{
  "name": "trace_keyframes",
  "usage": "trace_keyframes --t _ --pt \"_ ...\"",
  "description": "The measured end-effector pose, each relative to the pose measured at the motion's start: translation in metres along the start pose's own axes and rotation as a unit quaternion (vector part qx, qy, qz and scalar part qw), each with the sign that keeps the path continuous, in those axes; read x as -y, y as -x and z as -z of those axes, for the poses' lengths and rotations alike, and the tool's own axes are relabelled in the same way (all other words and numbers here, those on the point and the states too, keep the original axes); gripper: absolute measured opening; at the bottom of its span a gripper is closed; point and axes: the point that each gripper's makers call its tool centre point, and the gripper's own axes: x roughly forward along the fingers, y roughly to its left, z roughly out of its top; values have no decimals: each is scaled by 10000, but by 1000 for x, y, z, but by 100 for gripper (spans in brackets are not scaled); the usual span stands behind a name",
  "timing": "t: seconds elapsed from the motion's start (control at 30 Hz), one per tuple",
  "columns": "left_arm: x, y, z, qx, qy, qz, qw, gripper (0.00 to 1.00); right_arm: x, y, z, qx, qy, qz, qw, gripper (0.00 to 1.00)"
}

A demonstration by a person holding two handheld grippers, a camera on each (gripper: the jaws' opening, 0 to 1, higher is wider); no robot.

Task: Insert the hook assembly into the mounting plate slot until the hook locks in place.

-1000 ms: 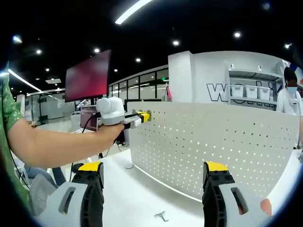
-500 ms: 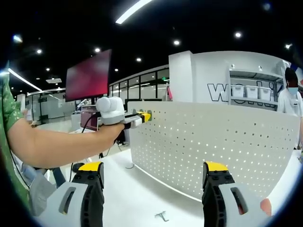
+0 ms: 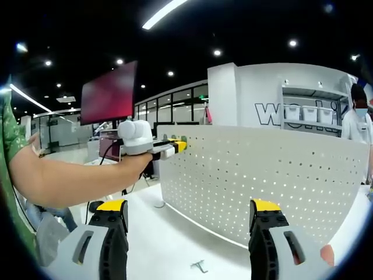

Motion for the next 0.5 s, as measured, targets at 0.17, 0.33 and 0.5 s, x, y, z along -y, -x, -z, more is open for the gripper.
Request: trace_keyframes --t 0.17,0.33,0.5 --pt "-1 2 -1 3 80 -2 10000 19 -1 0 0 -5 8 -10 10000 88" --pt "0 4 0 -21 144 53 9999 24 -2 -1 0 4 9 -25 10000 88" --pt "4 8 1 -54 164 165 9997 29 -4 -2 0 4 11 -44 10000 87"
